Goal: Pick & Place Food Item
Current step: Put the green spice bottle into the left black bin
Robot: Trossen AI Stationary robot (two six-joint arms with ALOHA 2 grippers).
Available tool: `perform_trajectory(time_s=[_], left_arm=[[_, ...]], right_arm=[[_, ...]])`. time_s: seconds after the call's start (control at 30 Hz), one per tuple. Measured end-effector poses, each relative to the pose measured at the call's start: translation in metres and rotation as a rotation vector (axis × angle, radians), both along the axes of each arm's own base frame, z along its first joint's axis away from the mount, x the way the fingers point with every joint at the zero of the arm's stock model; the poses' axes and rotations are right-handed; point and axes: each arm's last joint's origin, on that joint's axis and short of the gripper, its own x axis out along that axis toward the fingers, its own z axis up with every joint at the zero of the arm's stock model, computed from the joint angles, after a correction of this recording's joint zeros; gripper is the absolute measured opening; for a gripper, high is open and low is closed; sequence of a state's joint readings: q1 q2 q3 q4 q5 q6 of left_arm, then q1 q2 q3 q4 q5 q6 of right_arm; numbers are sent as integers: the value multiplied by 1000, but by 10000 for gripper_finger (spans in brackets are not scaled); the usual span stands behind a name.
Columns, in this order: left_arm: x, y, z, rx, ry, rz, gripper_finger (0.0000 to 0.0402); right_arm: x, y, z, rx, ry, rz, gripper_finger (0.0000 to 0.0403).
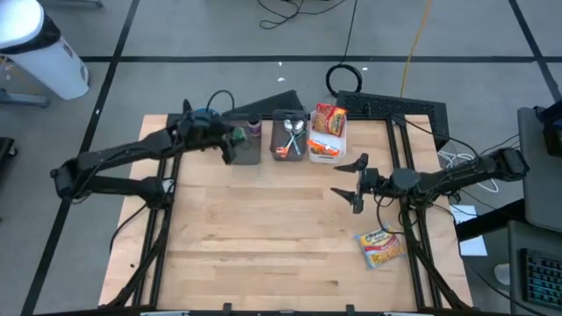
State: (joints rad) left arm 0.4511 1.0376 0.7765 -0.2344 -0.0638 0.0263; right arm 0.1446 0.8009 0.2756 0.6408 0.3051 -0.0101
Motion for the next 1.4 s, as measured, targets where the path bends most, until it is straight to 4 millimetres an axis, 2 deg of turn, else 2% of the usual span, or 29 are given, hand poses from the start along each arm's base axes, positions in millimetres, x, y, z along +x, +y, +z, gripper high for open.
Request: perform_trajectory(time_s=[0.23,0.53,1.0,1.27,1.33,1.4], left_arm=[[-3,34,-16,-48,52,40,214],[18,55,-46,-79,99,31,214],[38,68,-85,-150,168,43,214],[47,67,-90,-142,153,38,214],[48,67,-90,-147,148,41,226],[48,66,-90,-156,140,45,257]], right_arm=[[0,-6,0,31,-4,-45,320],[1,-11,0,31,-3,-73,320],[1,-11,-1,23,3,-74,320],[1,-11,-3,-3,35,-75,320],[1,-11,-4,-14,41,-75,320],[1,-11,-4,-21,43,-75,320]])
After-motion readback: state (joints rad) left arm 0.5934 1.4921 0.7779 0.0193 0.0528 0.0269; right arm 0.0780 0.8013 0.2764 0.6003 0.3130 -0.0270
